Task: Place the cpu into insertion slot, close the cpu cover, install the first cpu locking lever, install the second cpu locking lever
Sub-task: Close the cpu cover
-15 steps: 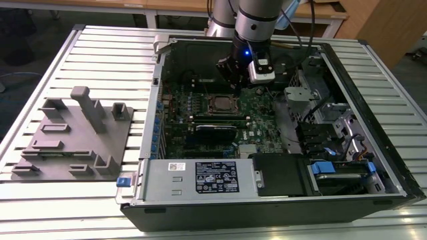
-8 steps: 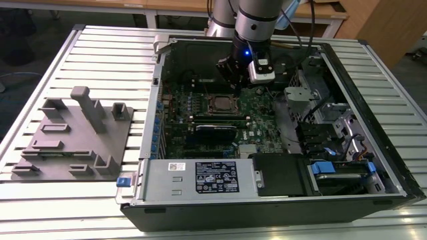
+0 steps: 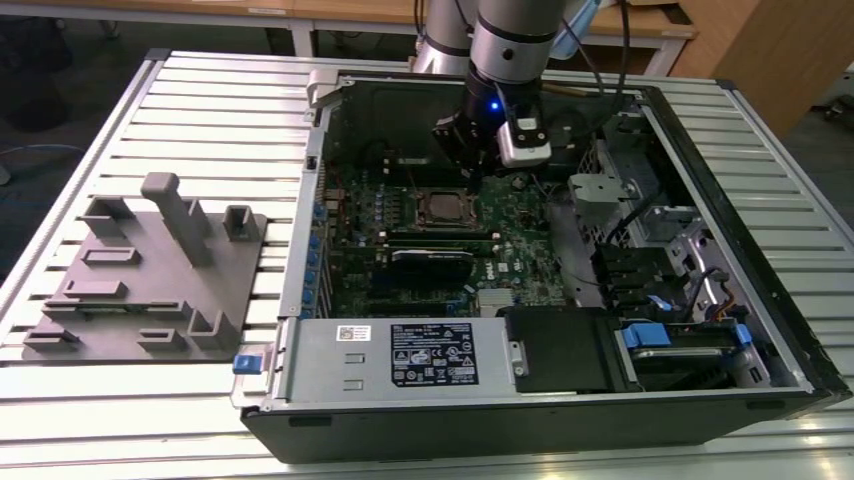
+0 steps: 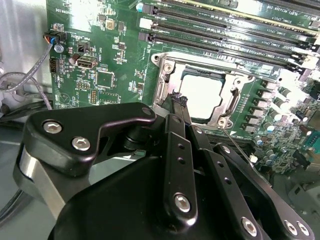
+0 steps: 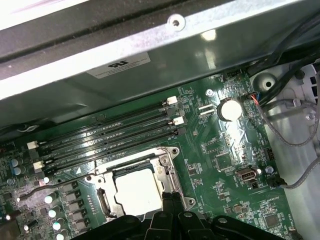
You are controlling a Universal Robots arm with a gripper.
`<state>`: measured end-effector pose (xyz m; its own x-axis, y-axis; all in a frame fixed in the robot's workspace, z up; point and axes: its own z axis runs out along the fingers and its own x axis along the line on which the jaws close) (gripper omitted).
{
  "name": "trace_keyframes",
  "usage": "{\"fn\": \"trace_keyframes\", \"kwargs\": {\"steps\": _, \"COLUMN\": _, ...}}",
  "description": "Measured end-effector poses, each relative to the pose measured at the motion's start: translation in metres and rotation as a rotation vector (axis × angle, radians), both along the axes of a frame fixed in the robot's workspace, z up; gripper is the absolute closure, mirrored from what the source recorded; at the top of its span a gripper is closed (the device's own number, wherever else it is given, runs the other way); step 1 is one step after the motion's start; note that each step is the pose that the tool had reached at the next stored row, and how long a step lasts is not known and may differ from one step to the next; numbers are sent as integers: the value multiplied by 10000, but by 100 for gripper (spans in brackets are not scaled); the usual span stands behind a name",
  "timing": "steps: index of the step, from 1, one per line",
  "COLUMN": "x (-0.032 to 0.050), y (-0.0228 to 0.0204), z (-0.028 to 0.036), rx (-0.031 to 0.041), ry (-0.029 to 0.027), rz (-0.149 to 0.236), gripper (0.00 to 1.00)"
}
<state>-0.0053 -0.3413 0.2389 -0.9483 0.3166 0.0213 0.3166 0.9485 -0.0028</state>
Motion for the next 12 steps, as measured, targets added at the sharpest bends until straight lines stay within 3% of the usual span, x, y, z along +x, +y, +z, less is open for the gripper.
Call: {"fn": "trace_keyframes", "kwargs": {"steps": 12, "x": 0, "y": 0, "z": 0, "rx": 1, "ry": 0, "rz": 252, "gripper": 89}}
